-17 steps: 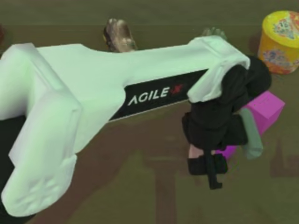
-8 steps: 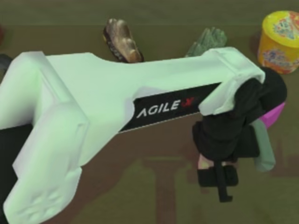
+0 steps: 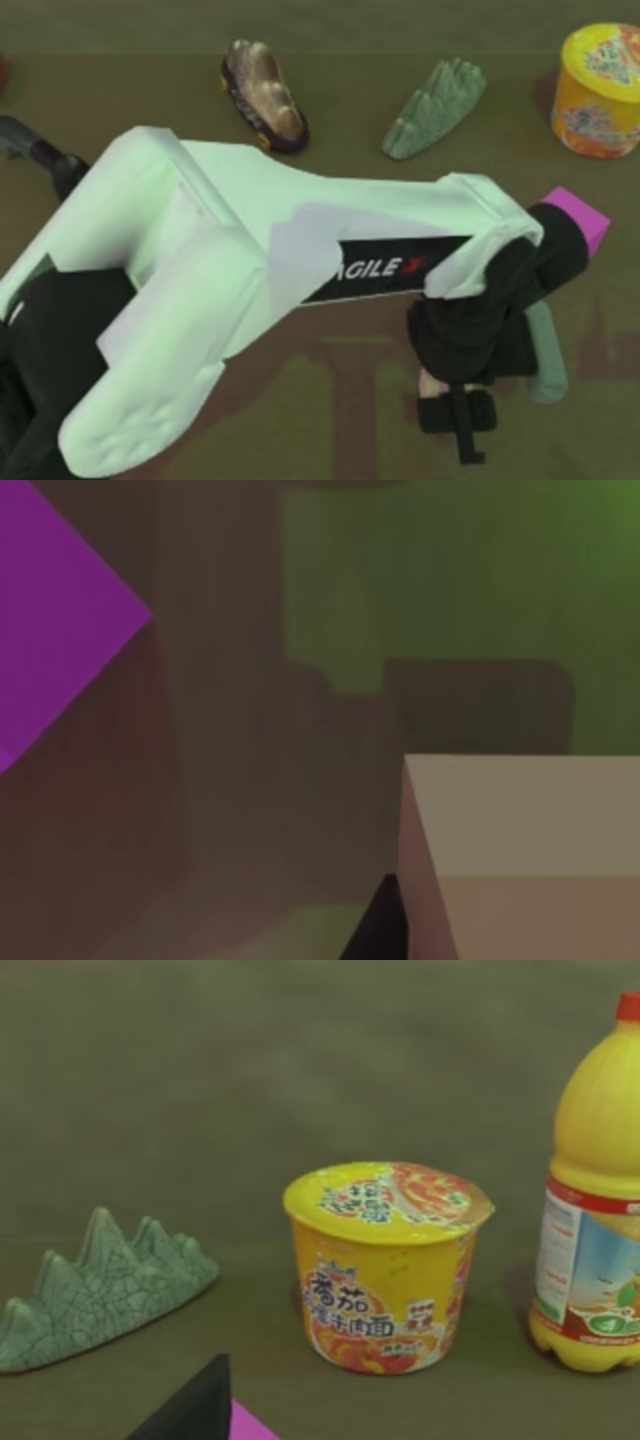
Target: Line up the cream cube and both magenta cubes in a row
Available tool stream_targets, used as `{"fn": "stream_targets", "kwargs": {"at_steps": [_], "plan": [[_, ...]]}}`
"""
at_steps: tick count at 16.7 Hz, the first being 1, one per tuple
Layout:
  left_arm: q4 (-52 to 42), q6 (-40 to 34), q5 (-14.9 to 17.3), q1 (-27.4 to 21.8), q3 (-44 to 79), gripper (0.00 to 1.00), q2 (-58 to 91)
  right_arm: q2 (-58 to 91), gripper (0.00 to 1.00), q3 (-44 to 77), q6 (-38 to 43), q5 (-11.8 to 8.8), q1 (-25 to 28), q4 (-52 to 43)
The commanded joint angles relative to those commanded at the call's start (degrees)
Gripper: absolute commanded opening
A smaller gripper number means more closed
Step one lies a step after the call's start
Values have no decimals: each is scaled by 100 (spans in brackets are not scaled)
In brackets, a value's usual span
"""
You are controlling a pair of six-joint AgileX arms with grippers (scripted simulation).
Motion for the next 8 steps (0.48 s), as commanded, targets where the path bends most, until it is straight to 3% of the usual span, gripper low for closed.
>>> {"fn": "stream_targets", "kwargs": {"at_steps": [3,8], "plan": [[0,0,0,0,0,0,0,0,100,0,0,0,0,0],[0,0,0,0,0,38,0,0,100,0,0,0,0,0]]}}
